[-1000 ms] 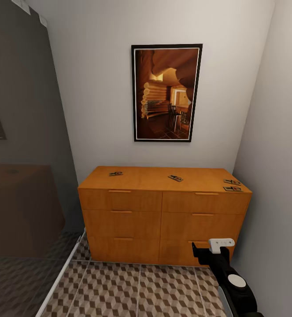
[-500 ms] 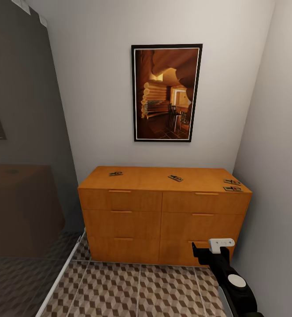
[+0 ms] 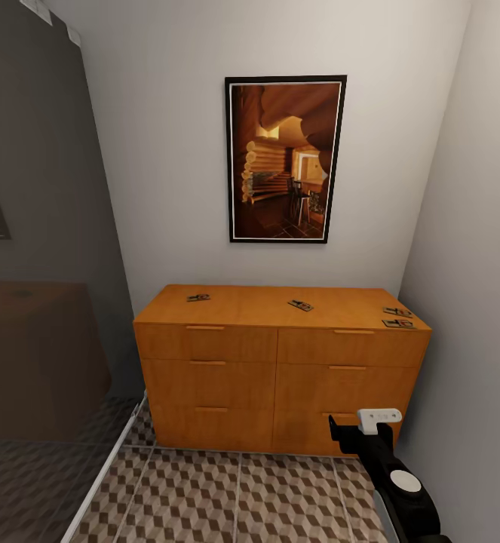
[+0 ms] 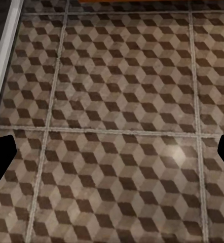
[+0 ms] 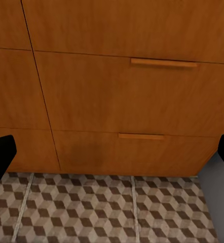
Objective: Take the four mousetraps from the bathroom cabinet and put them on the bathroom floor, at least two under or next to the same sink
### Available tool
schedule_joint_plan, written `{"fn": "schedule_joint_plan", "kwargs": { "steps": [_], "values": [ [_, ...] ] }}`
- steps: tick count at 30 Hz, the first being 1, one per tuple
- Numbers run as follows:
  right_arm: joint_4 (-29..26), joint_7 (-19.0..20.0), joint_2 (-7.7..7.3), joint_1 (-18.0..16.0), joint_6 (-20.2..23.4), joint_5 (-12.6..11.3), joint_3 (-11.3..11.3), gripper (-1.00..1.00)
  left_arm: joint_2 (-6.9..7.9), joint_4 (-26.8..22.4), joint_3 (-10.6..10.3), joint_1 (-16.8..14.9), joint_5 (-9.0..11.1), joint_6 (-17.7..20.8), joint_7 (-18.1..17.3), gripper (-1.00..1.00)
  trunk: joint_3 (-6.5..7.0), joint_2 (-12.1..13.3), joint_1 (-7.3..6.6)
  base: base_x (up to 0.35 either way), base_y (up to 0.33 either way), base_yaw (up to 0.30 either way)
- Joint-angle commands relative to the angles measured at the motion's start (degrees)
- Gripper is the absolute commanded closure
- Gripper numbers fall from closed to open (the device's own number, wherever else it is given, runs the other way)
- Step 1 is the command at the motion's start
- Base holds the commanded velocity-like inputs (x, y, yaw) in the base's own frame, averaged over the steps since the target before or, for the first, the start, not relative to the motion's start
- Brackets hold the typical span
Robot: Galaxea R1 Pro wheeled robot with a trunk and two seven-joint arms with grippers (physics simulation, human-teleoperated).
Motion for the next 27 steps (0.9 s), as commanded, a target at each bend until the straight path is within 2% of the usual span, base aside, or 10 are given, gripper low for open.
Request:
{"fn": "schedule_joint_plan", "kwargs": {
  "steps": [1, 27],
  "values": [
    [-0.1, -0.2, 0.00, 0.0, 0.4, 0.4, 0.1, -1.00, 0.01, 0.0, 0.0, 0.0, 0.0, -0.2, 0.2, -1.00, -0.06, 0.0, 0.00, 0.000, 0.000, 0.000],
    [0.1, -0.2, 0.08, 0.0, 0.4, 0.4, 0.1, -1.00, 0.00, 0.1, 0.0, 0.0, -0.1, -0.2, 0.2, -1.00, -0.06, 0.0, 0.00, 0.000, 0.000, 0.000]
  ]
}}
